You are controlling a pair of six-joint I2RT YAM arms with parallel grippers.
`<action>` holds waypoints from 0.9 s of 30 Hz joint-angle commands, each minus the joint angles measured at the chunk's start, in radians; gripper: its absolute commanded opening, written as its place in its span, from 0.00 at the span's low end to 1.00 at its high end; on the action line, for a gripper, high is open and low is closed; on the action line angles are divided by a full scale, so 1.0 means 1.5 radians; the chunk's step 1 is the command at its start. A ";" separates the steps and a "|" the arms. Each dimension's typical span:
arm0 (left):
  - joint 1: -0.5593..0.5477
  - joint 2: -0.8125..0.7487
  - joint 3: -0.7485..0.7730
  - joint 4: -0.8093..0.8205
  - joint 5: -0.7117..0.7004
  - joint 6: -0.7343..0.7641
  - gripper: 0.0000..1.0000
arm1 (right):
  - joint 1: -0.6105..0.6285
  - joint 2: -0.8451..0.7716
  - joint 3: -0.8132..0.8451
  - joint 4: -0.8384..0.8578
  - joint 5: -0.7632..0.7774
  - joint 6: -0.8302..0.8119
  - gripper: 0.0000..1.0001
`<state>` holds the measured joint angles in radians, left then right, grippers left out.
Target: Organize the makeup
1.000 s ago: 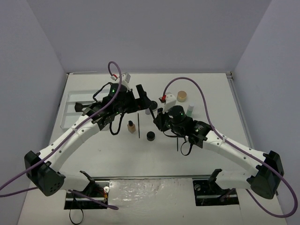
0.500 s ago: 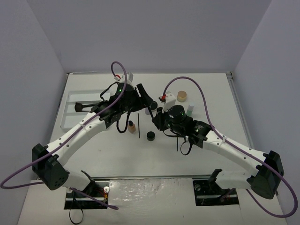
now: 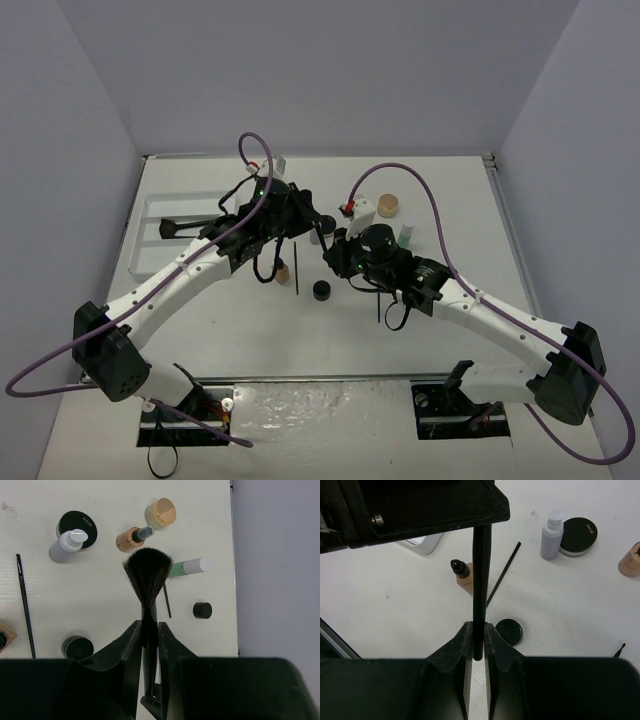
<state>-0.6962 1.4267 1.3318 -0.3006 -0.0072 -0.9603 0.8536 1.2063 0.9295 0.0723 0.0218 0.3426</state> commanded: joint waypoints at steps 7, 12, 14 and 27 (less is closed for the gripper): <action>0.034 -0.047 0.002 0.032 -0.044 -0.012 0.00 | 0.005 -0.024 0.018 0.041 0.040 0.012 0.78; 0.141 -0.080 -0.034 0.020 -0.039 -0.022 0.00 | 0.002 -0.032 0.021 0.001 0.092 0.013 0.90; 0.200 -0.090 -0.045 0.017 -0.040 -0.024 0.00 | -0.001 -0.041 0.018 -0.009 0.118 0.016 0.92; 0.545 -0.008 -0.163 0.134 -0.028 -0.178 0.00 | -0.114 -0.101 -0.033 -0.092 0.140 0.053 0.99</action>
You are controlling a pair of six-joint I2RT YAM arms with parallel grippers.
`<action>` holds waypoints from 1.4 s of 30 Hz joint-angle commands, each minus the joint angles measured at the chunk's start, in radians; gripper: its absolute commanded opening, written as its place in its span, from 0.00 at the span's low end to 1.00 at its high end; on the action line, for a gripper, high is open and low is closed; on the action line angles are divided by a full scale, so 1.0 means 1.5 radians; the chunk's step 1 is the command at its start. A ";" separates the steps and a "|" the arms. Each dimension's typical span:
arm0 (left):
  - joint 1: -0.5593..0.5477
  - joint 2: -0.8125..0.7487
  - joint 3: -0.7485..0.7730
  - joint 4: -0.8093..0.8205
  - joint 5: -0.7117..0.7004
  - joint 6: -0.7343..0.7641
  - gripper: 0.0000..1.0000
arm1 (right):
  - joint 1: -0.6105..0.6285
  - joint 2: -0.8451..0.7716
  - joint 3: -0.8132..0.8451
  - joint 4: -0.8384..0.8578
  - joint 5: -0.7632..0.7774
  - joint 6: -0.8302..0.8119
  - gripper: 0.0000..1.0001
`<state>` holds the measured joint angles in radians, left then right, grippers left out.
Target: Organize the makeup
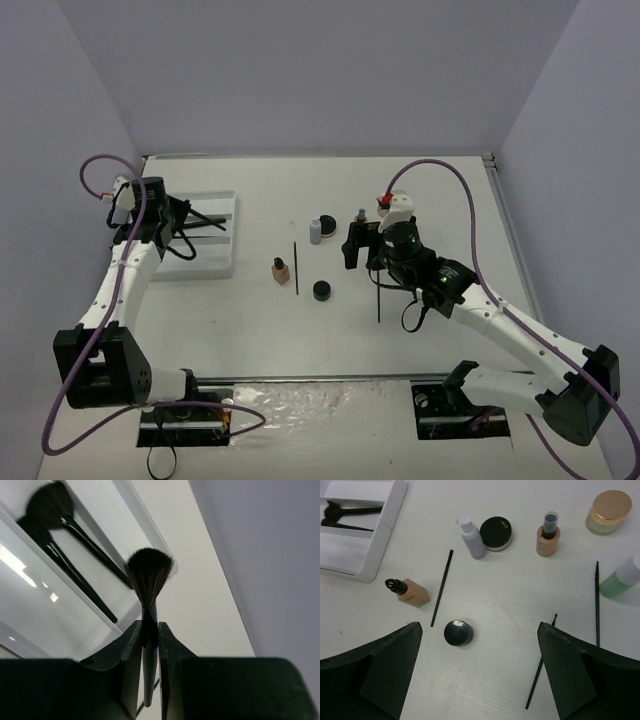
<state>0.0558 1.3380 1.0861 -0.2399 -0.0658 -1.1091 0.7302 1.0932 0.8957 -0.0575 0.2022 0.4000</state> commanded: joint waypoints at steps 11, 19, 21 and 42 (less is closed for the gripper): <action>0.082 0.243 0.050 0.175 0.006 -0.182 0.00 | -0.047 -0.054 -0.023 -0.037 0.035 -0.002 1.00; 0.088 0.286 0.066 0.187 -0.005 -0.223 0.02 | -0.051 -0.064 -0.034 -0.046 0.040 -0.004 1.00; 0.088 0.288 0.064 0.192 -0.003 -0.228 0.03 | -0.052 -0.064 -0.036 -0.048 0.040 -0.003 1.00; 0.089 0.152 0.037 0.126 0.033 -0.170 0.54 | -0.054 0.024 -0.073 -0.065 0.048 0.079 0.93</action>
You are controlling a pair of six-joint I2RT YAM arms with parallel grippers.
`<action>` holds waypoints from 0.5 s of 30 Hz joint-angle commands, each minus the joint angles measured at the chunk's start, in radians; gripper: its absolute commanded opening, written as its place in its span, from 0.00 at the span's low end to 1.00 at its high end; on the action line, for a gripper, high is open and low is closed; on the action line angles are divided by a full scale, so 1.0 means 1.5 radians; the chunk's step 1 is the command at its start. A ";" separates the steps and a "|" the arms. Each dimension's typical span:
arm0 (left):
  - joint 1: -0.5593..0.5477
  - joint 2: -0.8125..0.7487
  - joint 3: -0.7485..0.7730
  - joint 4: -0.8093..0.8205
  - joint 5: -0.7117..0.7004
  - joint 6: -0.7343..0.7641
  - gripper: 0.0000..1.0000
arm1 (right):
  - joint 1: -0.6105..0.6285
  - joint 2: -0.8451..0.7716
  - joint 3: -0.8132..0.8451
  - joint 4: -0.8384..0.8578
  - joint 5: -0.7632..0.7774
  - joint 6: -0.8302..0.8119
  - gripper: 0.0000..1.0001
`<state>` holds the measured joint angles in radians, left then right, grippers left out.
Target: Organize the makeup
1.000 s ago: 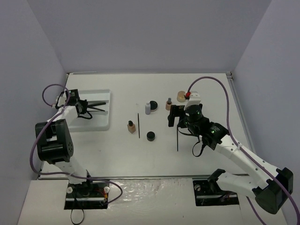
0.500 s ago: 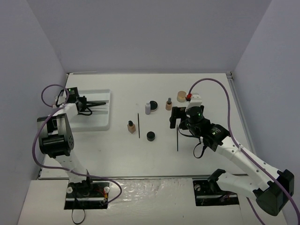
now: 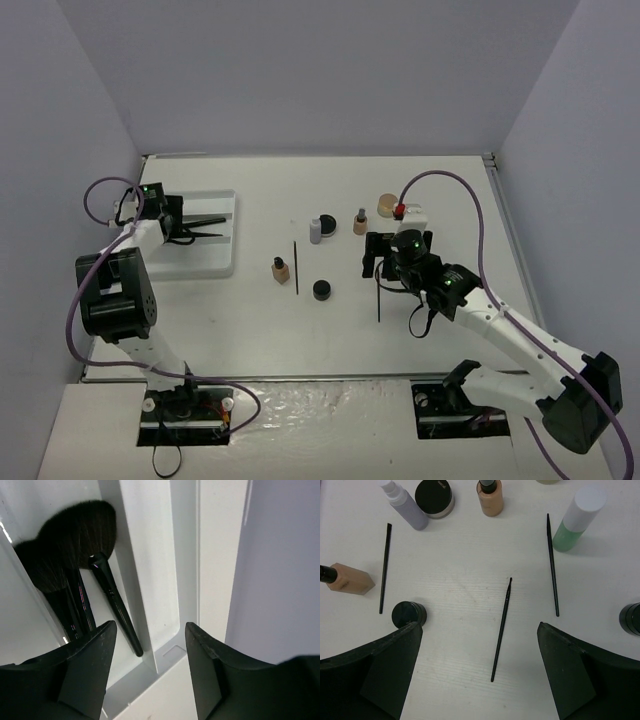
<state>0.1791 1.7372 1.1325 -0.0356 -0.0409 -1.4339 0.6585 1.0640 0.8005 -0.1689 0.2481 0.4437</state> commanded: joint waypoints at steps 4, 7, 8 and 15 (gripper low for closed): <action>0.006 -0.187 -0.003 -0.041 0.027 0.123 0.58 | -0.006 0.107 -0.018 0.008 0.004 0.077 0.85; 0.002 -0.263 0.004 -0.094 0.054 0.215 0.65 | -0.006 0.168 -0.021 0.013 -0.011 0.093 0.78; 0.000 -0.286 0.009 -0.114 0.058 0.246 0.69 | -0.006 0.183 -0.022 0.016 -0.014 0.096 0.76; -0.036 -0.390 0.076 -0.286 0.105 0.532 0.80 | -0.007 0.265 -0.037 0.047 -0.018 0.129 0.56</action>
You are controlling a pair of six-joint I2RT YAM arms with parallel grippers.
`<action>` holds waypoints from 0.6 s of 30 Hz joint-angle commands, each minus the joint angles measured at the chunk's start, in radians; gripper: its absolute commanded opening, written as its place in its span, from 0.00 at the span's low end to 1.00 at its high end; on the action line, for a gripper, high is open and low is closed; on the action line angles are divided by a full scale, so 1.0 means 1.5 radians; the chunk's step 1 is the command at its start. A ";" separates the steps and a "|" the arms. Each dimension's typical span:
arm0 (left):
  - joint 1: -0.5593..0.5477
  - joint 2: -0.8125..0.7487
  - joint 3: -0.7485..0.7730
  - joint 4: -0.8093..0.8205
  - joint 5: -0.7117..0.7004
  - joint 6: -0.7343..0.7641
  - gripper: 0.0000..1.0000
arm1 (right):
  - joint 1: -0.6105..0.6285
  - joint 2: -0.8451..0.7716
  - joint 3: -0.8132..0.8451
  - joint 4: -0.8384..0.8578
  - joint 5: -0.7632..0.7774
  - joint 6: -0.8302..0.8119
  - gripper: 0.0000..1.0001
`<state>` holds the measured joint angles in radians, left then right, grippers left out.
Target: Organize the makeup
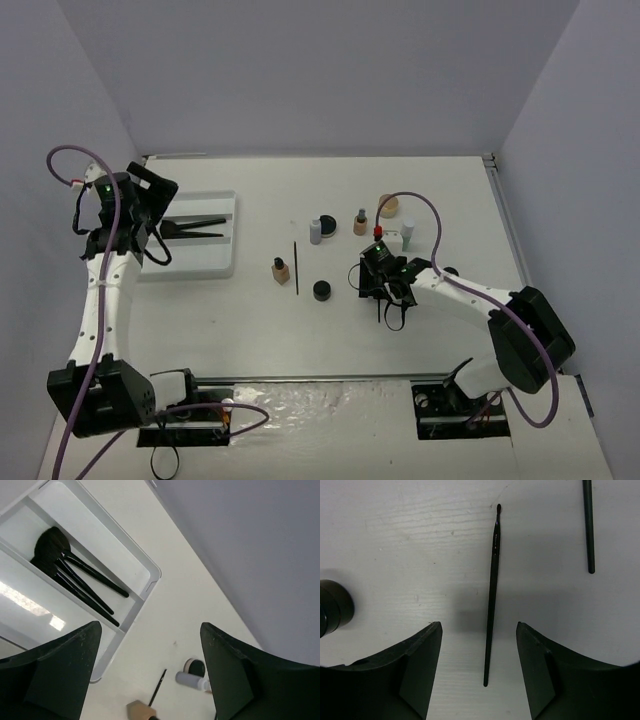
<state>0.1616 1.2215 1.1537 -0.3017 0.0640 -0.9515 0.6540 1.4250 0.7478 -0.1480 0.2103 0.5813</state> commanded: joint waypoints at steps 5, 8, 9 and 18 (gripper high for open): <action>-0.075 -0.097 0.085 -0.211 0.036 0.320 0.94 | -0.004 0.063 -0.014 0.037 0.026 0.061 0.47; -0.093 -0.112 0.091 -0.239 0.040 0.356 0.95 | -0.004 0.081 -0.019 0.040 0.035 0.067 0.41; -0.098 -0.115 0.094 -0.245 0.042 0.362 0.95 | -0.004 0.088 -0.021 0.040 0.037 0.068 0.39; -0.165 -0.119 0.113 -0.267 0.065 0.352 0.95 | -0.004 0.083 -0.043 0.040 0.053 0.071 0.05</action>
<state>-0.0516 1.0534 1.2596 -0.7076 0.1312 -0.4403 0.6540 1.5390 0.7238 -0.0597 0.2720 0.6640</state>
